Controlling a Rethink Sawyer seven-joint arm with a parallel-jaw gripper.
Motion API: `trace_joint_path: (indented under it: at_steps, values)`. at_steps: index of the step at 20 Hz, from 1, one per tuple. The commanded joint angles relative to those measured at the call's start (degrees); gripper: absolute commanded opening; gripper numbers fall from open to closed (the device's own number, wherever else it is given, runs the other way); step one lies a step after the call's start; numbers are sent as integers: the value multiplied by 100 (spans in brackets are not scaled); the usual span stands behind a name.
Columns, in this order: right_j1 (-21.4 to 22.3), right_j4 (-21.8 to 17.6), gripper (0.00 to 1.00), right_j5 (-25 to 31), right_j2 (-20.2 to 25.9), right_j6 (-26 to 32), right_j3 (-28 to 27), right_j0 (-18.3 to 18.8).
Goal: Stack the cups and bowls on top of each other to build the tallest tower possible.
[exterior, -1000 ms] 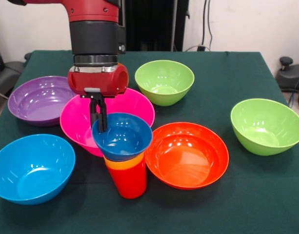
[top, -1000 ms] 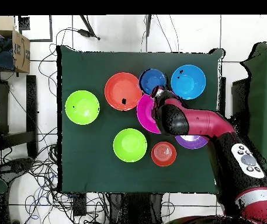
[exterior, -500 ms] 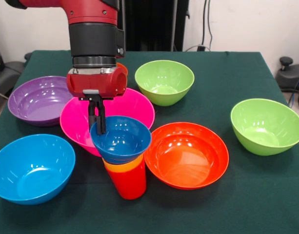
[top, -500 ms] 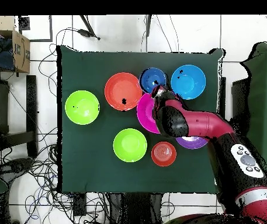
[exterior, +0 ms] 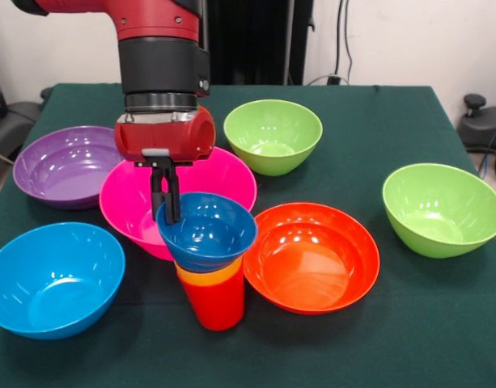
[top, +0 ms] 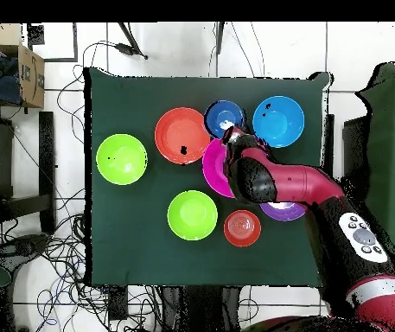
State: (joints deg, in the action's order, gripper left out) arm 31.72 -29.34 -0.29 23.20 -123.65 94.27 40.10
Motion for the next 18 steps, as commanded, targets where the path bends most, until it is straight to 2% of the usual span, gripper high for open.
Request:
trace_joint_path:
  at_steps: [1,10,18]
  values:
    - [-327,-346,0,-154,169,-112,-49,-337]
    - [-369,-229,0,-110,178,-144,-123,-435]
    - [-394,-317,0,-245,-34,-102,-137,-522]
